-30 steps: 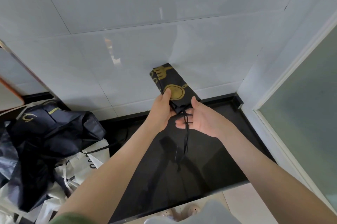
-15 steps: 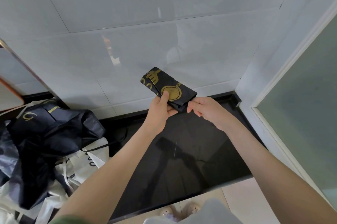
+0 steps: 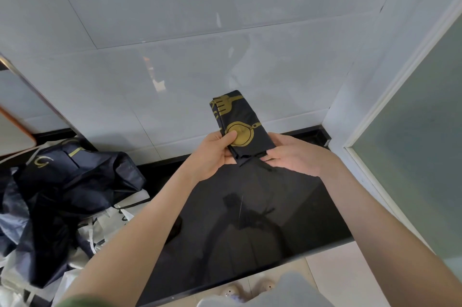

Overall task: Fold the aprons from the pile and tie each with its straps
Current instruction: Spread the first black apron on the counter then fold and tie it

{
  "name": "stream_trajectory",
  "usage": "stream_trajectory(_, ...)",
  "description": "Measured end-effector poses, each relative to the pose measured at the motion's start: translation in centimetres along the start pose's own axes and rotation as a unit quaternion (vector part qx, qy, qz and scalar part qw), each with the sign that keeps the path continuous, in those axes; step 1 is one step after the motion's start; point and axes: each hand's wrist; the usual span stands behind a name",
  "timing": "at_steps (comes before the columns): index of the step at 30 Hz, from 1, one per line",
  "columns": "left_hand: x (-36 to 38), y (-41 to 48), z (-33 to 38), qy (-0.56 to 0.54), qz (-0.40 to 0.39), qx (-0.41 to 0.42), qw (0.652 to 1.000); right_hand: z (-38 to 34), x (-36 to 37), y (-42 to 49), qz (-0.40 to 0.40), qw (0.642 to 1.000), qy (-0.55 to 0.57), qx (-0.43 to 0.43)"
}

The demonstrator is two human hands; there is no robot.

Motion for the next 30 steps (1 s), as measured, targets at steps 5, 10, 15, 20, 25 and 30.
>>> stream_trajectory(5, 0.3, -0.4, 1.1, 0.038, -0.047, -0.023, 0.998, -0.4, 0.9, 0.4, 0.113, 0.990, 0.088, 0.015)
stream_trajectory(10, 0.6, -0.8, 1.5, 0.119, -0.086, -0.059, 0.987, -0.6, 2.1, 0.7, 0.045, 0.941, 0.323, -0.091)
stream_trajectory(15, 1.0, -0.4, 1.3, 0.127, -0.058, -0.081, 0.987, -0.8, 2.7, 1.8, 0.139, 0.966, 0.210, -0.061)
stream_trajectory(20, 1.1, -0.3, 0.2, 0.180, -0.052, -0.102, 0.977, -0.3, 2.3, 2.2, 0.199, 0.943, 0.254, -0.080)
stream_trajectory(25, 1.6, -0.3, -0.3, 0.185, -0.008, -0.067, 0.980, 0.7, 1.2, 1.8, 0.196, 0.944, 0.237, -0.116)
stream_trajectory(30, 2.4, -0.1, -0.4, 0.170, 0.025, -0.051, 0.984, 0.3, 1.2, 1.4, 0.199, 0.962, 0.120, -0.147)
Point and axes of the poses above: each hand's wrist, its own y-axis towards the middle knuckle, its own x-axis out of the palm, z = x × y, and after that the axes turned 9 degrees about -x, right-handed
